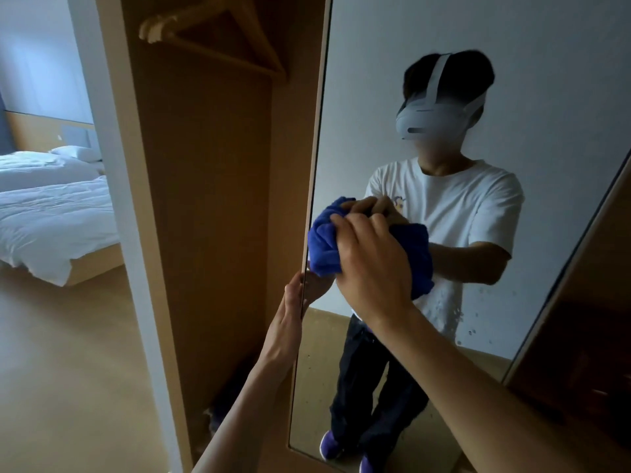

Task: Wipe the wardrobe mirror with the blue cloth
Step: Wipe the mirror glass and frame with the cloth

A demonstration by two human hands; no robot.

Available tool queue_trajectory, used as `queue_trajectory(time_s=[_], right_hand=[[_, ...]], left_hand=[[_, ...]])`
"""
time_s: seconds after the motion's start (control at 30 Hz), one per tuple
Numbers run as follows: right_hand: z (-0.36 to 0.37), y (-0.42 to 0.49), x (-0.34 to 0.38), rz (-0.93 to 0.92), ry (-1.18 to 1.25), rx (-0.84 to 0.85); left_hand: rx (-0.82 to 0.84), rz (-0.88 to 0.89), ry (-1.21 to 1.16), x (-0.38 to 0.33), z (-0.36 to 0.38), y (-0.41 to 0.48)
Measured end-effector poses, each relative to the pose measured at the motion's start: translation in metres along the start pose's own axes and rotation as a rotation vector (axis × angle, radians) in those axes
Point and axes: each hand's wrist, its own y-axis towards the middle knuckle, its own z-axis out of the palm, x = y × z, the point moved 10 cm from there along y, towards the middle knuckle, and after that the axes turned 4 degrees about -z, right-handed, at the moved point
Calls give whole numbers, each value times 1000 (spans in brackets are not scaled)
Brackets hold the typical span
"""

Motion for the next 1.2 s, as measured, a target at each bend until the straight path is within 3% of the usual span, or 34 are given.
queue_trajectory(time_s=[0.23,0.4,0.63,0.73,0.97,1.07,1.2], right_hand=[[61,-83,38,-106,79,251],[24,-87,-11,-40,78,195],[-80,-68,-132,105,-31,-58],[-75,-88,-128,49,-69,-45],[10,-185,-70,-90,-47,235],[-1,-172,-83,-40,-34,219],[-53,-126,-121,68,-72,47]], left_hand=[[-50,-26,-56,4,-3,0],[-60,15,83,-4,-1,-4],[-80,52,244,-7,9,-7],[-95,52,274,-4,11,-8],[-117,66,270,-4,17,-10],[-138,58,283,-2,20,-11],[-172,49,282,-1,21,-13]])
